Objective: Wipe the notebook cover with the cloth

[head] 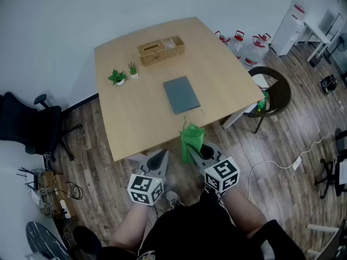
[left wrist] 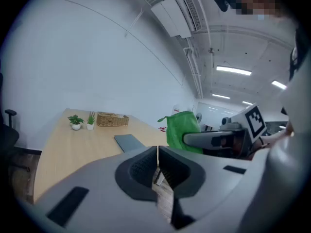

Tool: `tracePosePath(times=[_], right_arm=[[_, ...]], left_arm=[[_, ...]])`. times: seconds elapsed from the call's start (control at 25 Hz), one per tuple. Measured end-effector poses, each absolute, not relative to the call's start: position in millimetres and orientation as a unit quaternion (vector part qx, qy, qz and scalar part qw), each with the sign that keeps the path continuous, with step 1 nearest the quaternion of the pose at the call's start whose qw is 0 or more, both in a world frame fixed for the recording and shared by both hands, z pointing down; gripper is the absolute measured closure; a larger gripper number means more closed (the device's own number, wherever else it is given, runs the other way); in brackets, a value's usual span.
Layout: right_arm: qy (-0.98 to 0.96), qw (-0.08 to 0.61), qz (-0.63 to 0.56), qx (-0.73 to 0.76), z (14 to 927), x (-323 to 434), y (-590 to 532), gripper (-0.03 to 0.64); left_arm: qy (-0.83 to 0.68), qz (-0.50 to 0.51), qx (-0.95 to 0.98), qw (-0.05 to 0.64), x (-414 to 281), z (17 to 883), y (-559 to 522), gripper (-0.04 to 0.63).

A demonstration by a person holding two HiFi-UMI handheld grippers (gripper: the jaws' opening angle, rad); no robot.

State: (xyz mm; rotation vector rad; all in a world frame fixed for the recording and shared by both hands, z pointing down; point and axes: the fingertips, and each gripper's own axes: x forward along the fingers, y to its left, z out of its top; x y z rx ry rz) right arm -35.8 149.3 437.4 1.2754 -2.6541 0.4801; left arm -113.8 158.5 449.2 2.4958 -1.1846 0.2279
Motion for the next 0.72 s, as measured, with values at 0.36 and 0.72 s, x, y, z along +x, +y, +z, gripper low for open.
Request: tracePosePath(times=[0.36,0.72], right_arm=[[-0.886,0.065,0.169,0.427,436.9,-30.1,143.9,0.553],[-0.890,0.055,0.170,0.419,429.7,8.5,131.0,0.552]], left_arm=[[-0.422,0.084,0.883,0.186,-109.3,452.6,155.8,0.584],[-0.436,0.091,0.875,0.191,-76.2,454.0,146.6,0.583]])
